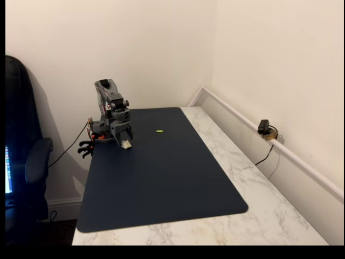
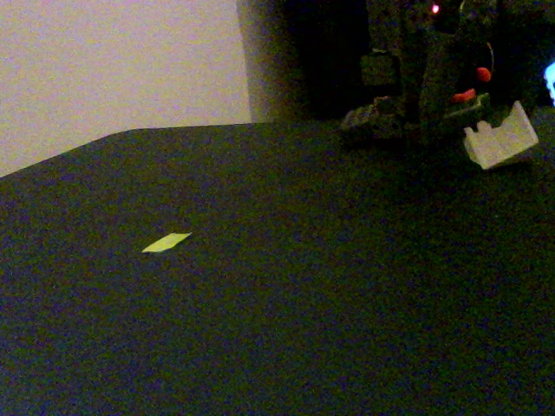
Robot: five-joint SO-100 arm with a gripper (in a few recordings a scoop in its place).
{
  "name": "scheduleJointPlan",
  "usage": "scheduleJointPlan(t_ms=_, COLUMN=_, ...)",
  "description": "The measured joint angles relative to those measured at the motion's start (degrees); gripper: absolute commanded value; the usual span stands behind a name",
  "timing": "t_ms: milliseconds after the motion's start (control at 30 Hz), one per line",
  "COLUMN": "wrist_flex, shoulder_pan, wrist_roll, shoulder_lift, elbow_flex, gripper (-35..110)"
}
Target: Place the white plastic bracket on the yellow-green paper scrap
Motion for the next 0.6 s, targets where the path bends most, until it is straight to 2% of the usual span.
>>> scheduleJointPlan(t_ms=367, wrist_flex=-3.1, shoulder_pan=0.0, wrist_roll=0.0, shoulder_lift=-2.3, elbow_flex=0.0, gripper=31)
scheduleJointPlan(t_ms=600, wrist_flex=-4.1, shoulder_pan=0.0, wrist_roll=-0.2, shoulder_lift=-2.4, elbow_flex=0.0, gripper=15)
